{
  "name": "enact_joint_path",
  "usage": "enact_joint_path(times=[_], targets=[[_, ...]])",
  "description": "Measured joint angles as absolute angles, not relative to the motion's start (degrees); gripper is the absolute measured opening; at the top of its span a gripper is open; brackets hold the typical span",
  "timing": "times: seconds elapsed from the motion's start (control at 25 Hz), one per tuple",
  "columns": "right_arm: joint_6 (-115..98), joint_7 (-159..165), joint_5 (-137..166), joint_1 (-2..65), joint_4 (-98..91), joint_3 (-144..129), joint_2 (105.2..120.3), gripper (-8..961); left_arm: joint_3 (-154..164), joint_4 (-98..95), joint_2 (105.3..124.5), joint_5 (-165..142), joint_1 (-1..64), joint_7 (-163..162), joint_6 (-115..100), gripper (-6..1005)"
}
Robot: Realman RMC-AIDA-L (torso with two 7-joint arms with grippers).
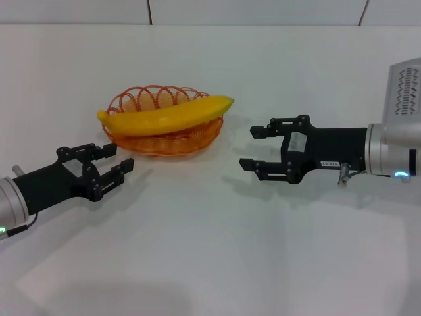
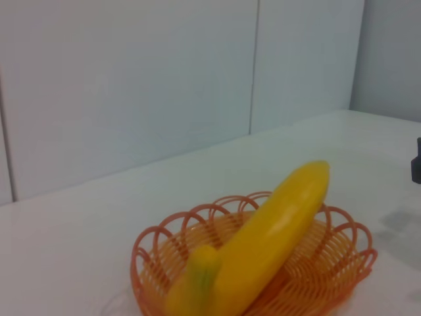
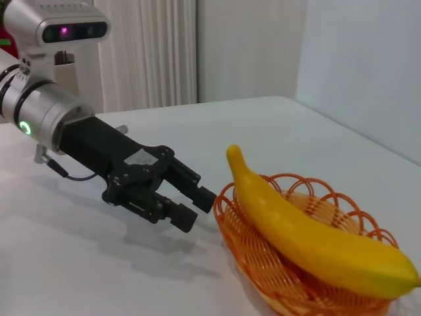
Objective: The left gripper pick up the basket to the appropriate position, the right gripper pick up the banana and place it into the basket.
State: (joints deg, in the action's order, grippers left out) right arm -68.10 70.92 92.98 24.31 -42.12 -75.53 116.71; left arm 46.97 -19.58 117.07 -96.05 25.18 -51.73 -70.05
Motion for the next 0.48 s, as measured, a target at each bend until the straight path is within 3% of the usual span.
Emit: enact_joint_path(times=[0.48], targets=[[-67.7, 70.9, 92.8, 24.3, -41.5, -75.1, 116.80, 654, 47.0, -19.2, 117.07, -95.5, 25.3, -51.0, -70.1, 466]])
